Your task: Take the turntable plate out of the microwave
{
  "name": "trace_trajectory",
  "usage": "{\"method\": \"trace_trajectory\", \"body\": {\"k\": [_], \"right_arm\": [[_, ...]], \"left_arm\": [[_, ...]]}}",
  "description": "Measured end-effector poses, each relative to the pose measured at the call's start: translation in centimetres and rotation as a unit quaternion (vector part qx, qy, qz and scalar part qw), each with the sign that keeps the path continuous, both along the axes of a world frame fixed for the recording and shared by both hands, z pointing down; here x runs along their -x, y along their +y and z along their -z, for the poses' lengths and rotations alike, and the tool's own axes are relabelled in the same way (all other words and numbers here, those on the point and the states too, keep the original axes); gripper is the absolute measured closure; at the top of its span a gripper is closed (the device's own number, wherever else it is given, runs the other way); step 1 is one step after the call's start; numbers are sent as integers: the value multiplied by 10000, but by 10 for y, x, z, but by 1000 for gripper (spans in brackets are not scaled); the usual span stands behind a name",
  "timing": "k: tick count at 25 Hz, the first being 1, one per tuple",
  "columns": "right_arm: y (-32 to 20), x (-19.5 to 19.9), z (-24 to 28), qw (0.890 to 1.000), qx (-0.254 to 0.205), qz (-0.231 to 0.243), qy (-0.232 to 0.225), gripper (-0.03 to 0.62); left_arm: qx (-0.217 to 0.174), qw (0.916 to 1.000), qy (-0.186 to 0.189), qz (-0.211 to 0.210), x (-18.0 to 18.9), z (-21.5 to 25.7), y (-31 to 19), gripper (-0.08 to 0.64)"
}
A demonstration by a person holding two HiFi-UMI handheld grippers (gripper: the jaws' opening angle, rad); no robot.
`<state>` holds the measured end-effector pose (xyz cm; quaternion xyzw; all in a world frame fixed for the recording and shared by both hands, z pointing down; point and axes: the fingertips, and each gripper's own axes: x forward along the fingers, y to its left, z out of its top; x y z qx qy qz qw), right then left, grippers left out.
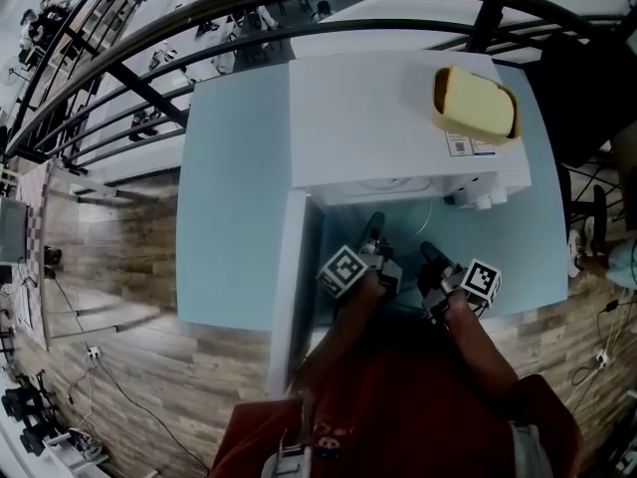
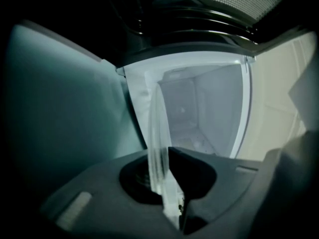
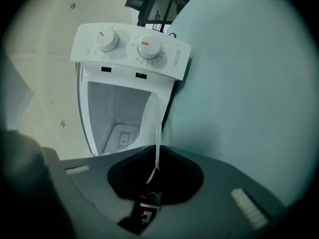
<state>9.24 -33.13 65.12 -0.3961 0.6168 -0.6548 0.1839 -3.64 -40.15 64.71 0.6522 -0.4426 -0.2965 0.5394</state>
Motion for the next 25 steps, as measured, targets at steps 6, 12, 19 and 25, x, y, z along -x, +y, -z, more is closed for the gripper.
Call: {"method": "trace_trajectory", "body": {"k": [6, 12, 19, 25], "right_arm": [[11, 4, 10, 9998, -193, 12, 57, 558], [39, -8, 6, 9996, -6, -195, 190, 558], [44, -23, 23, 9972, -404, 58, 625, 558], [35, -46, 39, 9938, -657, 140, 887, 565]], "left_arm": [[-46, 9991, 404, 72, 2, 7, 8, 531], [-148, 9982, 543, 210, 5, 14, 20, 537], [-39, 9990, 368, 232, -2, 18, 41, 537], [-69, 9992, 201, 350, -14, 28, 65, 537]]}}
